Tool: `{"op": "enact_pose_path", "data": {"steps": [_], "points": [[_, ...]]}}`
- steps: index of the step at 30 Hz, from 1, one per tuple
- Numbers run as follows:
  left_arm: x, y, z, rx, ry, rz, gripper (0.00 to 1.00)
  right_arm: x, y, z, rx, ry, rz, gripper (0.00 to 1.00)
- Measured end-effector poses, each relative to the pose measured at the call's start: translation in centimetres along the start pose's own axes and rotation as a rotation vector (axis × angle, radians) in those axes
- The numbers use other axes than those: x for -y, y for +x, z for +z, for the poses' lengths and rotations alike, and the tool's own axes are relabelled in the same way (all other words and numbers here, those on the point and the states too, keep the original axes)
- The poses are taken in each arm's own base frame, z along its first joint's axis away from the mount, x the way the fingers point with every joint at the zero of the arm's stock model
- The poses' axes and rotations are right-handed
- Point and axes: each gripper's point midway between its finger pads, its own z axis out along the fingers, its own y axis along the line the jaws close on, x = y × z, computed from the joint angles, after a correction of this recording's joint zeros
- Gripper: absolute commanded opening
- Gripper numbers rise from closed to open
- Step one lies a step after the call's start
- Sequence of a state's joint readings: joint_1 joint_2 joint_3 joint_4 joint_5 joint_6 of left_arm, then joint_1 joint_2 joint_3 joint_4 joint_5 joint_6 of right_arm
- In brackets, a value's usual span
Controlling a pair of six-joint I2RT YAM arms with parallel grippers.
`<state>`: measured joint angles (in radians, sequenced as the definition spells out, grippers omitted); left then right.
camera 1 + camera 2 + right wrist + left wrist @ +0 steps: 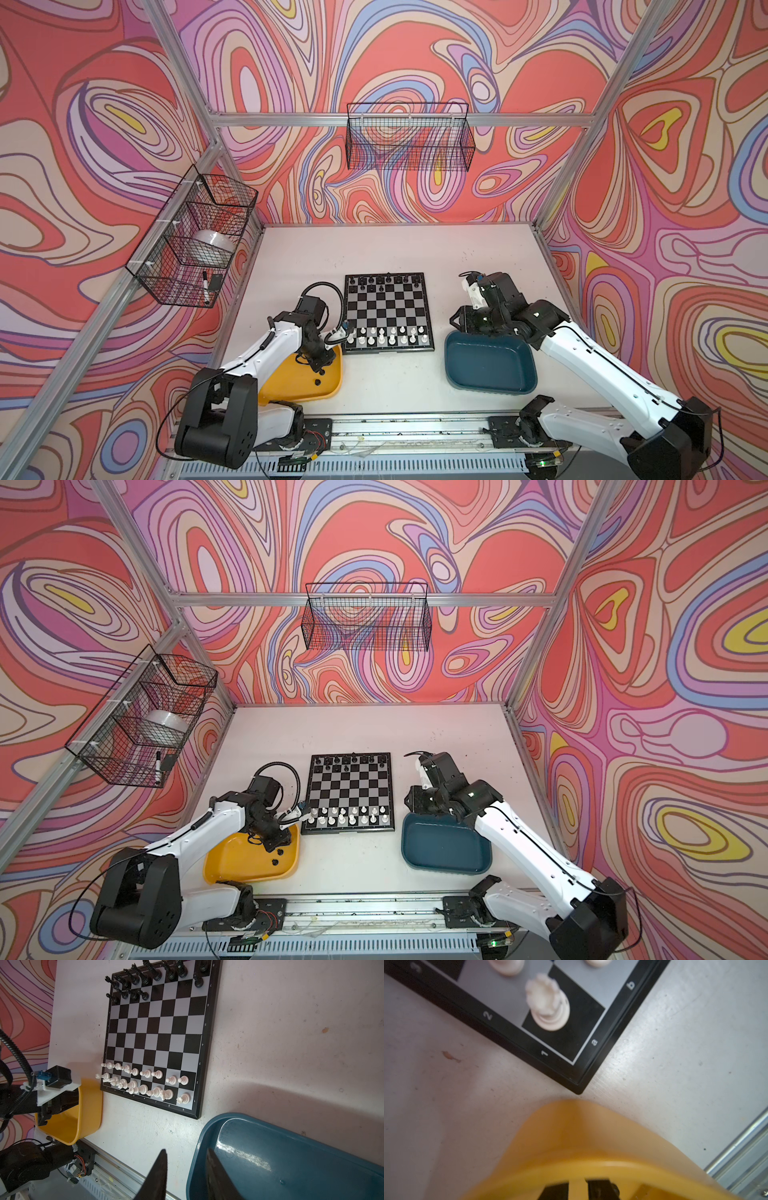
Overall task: Set up the chess pieces on the board
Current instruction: 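Close the left gripper on the black pawn in the yellow tray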
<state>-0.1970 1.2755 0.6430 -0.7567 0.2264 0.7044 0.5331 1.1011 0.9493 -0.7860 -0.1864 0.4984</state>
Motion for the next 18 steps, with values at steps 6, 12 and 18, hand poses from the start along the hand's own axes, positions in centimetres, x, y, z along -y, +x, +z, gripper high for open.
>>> {"op": "enact_pose_path", "data": {"steps": [6, 12, 18], "points": [[-0.11, -0.09, -0.19, 0.007, -0.011, 0.003, 0.10, -0.06, -0.04, -0.18, 0.006, -0.003, 0.000, 0.32], [-0.29, -0.04, -0.30, 0.005, -0.024, 0.003, 0.07, -0.08, -0.05, -0.24, 0.007, -0.004, -0.001, 0.32], [-0.40, 0.04, -0.52, 0.004, -0.036, 0.005, 0.07, -0.08, -0.05, -0.24, 0.007, -0.004, -0.001, 0.32]]}}
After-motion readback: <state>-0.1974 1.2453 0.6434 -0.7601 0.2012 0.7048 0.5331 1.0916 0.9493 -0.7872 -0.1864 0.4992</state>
